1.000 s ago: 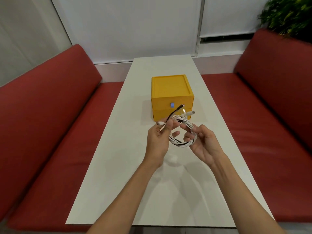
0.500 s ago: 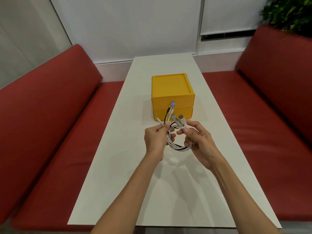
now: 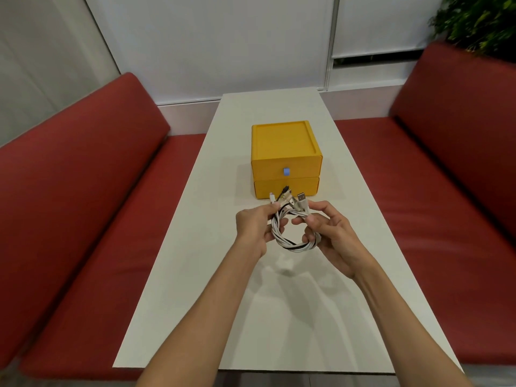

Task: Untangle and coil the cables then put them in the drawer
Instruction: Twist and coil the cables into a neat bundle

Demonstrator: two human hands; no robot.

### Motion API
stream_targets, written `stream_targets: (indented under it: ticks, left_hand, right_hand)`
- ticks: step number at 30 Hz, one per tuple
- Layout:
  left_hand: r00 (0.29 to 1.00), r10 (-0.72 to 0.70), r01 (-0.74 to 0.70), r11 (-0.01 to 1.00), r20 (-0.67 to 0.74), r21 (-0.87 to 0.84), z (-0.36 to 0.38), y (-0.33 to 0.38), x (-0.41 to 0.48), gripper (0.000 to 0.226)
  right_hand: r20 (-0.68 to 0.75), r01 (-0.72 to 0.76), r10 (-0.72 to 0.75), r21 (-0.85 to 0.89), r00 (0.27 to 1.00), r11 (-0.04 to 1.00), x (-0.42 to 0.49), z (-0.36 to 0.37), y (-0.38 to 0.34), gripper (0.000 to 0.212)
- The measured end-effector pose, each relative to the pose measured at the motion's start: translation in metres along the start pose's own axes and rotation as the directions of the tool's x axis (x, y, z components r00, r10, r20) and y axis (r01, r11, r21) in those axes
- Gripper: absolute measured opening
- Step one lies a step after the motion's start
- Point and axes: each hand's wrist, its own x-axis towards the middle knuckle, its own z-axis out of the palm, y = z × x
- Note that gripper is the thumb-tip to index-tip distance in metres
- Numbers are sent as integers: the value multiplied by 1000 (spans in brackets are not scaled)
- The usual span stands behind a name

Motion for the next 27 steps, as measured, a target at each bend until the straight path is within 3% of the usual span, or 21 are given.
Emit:
stream_targets:
  ticks: [2,3,5,7,9,15,19,22,25,27]
  left_hand:
    - [985,147,-128,974,-95,184,2,-6,1,7]
    - [956,276,-226,907,-98,356,2,-10,0,11]
    - [884,466,-377,681,26,628,1,-14,-1,24]
    - [867,463,-428,503,183,751,-1,-13,-1,29]
    - [870,394,-454,401,298,796,-5,-9,0,30]
    - [858,152,-502,452,491,737,-6,0,-8,33]
    - [864,123,-485,461,488,743,-2,-3,-12,29]
    - [837,140,-536,396,528,745,-4,-9,-11,22]
    - [837,153,-536,424,525,730,-10,-13,-6,20]
    - [829,128,-513,560,544,650,-15,-13,-2,25]
  right_hand:
    - [11,0,1,-32,1000,1000,0,3,2,27]
    - [15,0,0,-43,1000,999,1,4,2,35]
    - [8,15,-14,-64,1000,998,2,2,2,46]
    - [2,37,-37,-95,999,995,3,-1,2,51]
    - [-4,60,-60,-116,998,991,3,-5,3,57]
    - [-79,112,-125,-151,989,982,4,-7,8,73]
    - [-130,102,-119,-126,984,987,5,-11,10,71]
    - [-155,94,-115,-136,981,986,4,-12,12,70]
    - [-166,49,-72,-137,983,989,2,-12,14,47]
    - [-194,25,-46,-113,980,993,2,-13,15,28]
